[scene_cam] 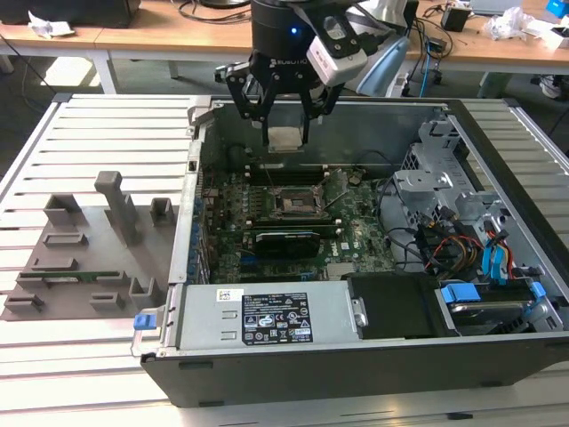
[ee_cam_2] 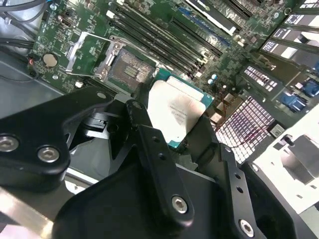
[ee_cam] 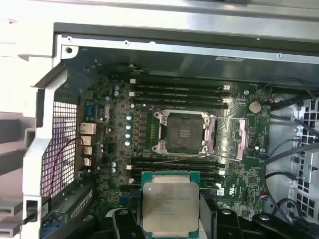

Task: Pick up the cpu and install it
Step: 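Pick up the cpu and move it towards the insertion slot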

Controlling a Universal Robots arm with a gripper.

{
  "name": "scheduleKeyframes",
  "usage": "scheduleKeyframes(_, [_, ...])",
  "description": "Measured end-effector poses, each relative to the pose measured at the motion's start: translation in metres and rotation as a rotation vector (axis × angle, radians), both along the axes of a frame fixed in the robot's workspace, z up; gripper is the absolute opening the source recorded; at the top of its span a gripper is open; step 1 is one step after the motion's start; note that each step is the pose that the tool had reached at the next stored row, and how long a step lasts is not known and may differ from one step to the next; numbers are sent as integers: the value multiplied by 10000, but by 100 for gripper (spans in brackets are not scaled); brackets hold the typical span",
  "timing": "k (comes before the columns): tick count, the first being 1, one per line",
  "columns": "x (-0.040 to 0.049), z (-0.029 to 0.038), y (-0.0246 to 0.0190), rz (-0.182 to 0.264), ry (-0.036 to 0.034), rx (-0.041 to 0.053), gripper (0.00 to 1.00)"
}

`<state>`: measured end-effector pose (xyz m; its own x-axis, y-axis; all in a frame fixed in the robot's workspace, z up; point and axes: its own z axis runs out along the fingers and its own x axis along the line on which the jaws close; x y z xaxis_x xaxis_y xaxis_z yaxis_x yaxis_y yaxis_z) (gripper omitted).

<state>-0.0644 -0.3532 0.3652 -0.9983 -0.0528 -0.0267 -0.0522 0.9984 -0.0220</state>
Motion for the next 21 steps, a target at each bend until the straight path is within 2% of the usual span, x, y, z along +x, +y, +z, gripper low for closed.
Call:
scheduleKeyframes(4, [105,-22,28,1,1,1,55])
scheduleKeyframes(8, [179,-80,51,0,3,1,55])
scheduleKeyframes(21, [270,-265,78,0,5,1,55])
